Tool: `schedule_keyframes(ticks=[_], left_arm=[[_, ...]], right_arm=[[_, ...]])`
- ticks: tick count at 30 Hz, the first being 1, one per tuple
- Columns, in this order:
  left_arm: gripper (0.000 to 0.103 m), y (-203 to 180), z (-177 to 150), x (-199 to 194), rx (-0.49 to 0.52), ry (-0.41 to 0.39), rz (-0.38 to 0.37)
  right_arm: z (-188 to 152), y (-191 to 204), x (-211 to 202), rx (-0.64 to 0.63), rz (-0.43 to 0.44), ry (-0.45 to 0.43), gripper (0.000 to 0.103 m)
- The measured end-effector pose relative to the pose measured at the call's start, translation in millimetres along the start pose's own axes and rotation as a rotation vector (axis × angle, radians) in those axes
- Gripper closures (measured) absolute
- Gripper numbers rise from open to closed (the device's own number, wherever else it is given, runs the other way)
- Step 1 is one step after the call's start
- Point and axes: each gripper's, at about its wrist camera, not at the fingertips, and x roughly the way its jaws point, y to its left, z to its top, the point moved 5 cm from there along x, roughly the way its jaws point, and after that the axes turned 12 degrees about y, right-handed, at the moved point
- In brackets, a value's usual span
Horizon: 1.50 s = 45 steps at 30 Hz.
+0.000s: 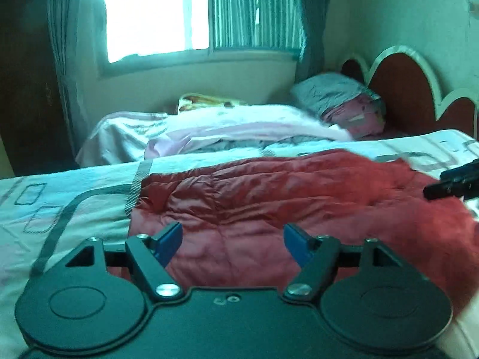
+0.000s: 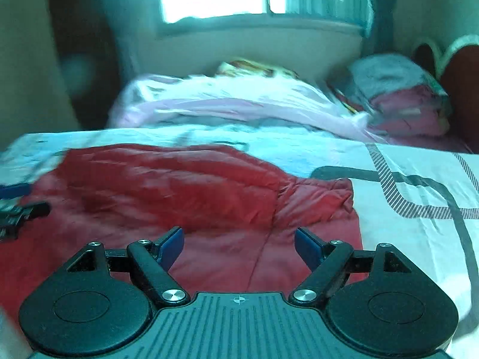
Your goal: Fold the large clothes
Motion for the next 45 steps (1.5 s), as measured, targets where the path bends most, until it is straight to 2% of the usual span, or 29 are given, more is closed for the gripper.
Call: schedule_keyframes(ticks=[3, 5, 7, 10, 14, 17, 19, 21, 24, 27, 29, 33, 35, 36, 37, 38, 39, 41, 43, 45], left_arm=[[0.029, -22.8, -21.9, -29.9, 0.000, -0.024, -0.012], [0.029, -30.4, -39.1, -33.0, 0.007, -0.004, -0.007], [0.028, -36.0, -52.4, -19.0, 0.024, 0.057, 0.001], [0.024, -27.0, -64.3, 3.6, -0.007, 0.099, 0.029], [0.022, -8.9, -61.9, 3.8, -0.041, 0.119, 0.108], [0.020, 20.1, -67.7, -21.2, -0.104, 0.113, 0.210], [0.021, 43.4, -77.2, -45.0, -0.197, 0.097, 0.227], [0.023, 62.6, -91.0, -63.7, -0.326, 0.091, 0.162], [0.031, 80.3, -116.7, -71.1, -0.573, 0.097, -0.026], [0.038, 83.8, -134.2, -58.6, -0.762, 0.110, -0.186], [0.038, 85.4, -137.8, -49.0, -0.833, 0.091, -0.243], [0.043, 88.9, -124.8, -30.6, -0.874, 0.081, -0.272], [0.055, 90.0, -118.7, -21.2, -0.862, 0.109, -0.262], [0.058, 90.0, -114.0, -17.1, -0.844, 0.123, -0.249], [0.062, 89.3, -110.9, -13.5, -0.832, 0.132, -0.242], [0.067, 88.0, -109.2, -12.2, -0.821, 0.141, -0.236], [0.072, 87.5, -107.0, -11.3, -0.806, 0.144, -0.230], [0.082, 84.5, -105.7, -14.5, -0.778, 0.145, -0.226], [0.086, 81.9, -100.6, -19.2, -0.742, 0.140, -0.209], [0.087, 78.3, -95.4, -27.9, -0.722, 0.128, -0.198]], right_arm=[[-31.6, 20.7, -33.6, -0.002, 0.028, -0.033, 0.022], [-47.8, 27.4, -43.3, 0.023, 0.006, -0.047, 0.022], [-63.1, 31.6, -35.3, 0.021, -0.003, -0.009, 0.022], [-79.6, 32.0, 2.8, -0.047, -0.122, 0.107, 0.022], [-78.6, 11.3, 10.7, 0.057, -0.131, 0.116, 0.022], [-84.9, -4.8, -16.9, 0.137, -0.189, 0.070, 0.022], [-99.3, -27.5, -40.4, 0.275, -0.156, 0.038, 0.022], [-118.9, -49.6, -56.4, 0.452, -0.047, 0.018, 0.022], [-144.8, -70.2, -60.6, 0.710, 0.184, -0.005, 0.022], [-151.5, -73.0, -52.5, 0.821, 0.294, -0.027, 0.022], [-148.9, -73.5, -50.3, 0.836, 0.320, -0.041, 0.022], [-138.2, -77.3, -43.2, 0.855, 0.318, -0.051, 0.022], [-127.6, -74.0, -34.0, 0.821, 0.297, -0.041, 0.022], [-122.3, -71.2, -29.8, 0.798, 0.281, -0.036, 0.022], [-119.0, -68.8, -26.2, 0.771, 0.257, -0.026, 0.036], [-115.7, -67.0, -21.3, 0.749, 0.237, -0.007, 0.055], [-113.4, -66.6, -18.2, 0.742, 0.230, -0.007, 0.057], [-111.3, -67.7, -15.5, 0.735, 0.233, -0.010, 0.073], [-107.5, -63.6, -15.6, 0.706, 0.221, -0.009, 0.083], [-102.6, -58.6, -24.6, 0.673, 0.202, -0.016, 0.086]])
